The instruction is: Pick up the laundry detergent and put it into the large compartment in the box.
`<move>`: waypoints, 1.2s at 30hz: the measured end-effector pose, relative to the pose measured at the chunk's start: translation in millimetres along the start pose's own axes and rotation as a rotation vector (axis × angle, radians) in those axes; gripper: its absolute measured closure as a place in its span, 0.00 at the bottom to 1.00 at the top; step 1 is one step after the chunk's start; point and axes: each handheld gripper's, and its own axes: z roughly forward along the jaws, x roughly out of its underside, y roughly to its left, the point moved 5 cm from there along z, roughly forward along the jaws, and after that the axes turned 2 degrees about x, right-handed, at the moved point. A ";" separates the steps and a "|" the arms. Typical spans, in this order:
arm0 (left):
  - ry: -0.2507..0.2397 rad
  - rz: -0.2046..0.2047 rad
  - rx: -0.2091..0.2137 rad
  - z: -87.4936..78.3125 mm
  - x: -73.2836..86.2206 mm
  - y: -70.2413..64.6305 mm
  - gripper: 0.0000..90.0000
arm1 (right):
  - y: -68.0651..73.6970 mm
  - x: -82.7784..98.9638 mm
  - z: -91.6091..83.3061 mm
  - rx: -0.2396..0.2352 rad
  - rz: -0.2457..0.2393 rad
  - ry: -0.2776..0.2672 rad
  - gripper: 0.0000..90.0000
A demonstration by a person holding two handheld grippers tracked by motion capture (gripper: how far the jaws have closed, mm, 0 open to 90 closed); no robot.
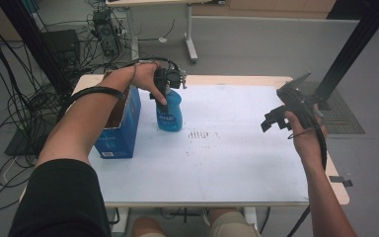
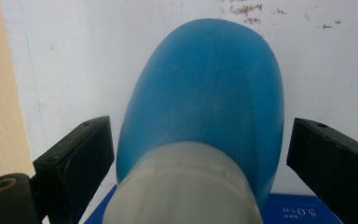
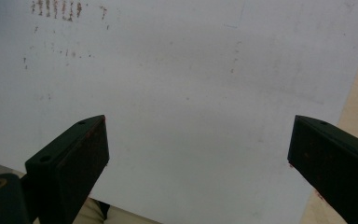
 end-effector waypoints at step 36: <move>0.020 0.031 0.001 3.6 -3.2 5.3 0.31 | -0.2 -3.1 6.6 -0.002 -0.004 0.008 0.06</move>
